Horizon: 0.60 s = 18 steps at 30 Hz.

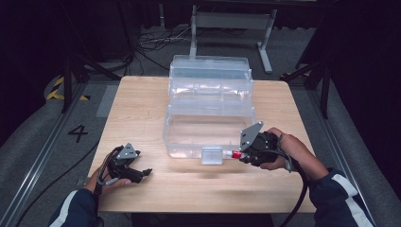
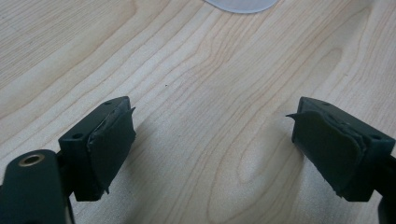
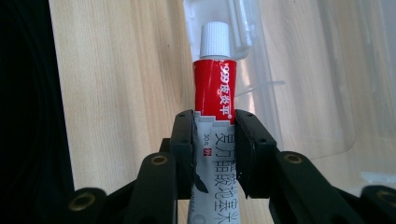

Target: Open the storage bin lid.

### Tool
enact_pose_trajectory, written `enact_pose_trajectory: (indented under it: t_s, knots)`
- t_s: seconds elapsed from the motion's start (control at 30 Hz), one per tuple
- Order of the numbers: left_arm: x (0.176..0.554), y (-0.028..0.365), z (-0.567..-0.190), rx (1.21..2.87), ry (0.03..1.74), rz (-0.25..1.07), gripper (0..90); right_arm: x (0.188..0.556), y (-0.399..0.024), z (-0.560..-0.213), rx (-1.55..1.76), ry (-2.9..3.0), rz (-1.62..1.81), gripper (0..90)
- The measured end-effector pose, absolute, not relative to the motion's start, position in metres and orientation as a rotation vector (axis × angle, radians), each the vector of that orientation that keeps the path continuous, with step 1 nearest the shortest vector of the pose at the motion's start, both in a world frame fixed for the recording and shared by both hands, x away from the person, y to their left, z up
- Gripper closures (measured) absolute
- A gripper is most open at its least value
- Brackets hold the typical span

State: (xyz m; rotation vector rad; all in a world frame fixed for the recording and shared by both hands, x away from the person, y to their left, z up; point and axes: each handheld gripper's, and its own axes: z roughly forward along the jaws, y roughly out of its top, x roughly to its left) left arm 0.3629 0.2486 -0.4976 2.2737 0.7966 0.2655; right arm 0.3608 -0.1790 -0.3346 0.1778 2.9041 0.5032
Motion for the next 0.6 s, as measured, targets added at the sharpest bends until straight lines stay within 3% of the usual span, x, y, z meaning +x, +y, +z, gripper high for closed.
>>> enact_pose_trajectory:
  t_s: [0.6]
  knots:
    - [0.363,0.249,-0.498,2.274,0.796,0.266,13.3,0.379,-0.172,-0.318,0.184,2.881,0.469,71.1]
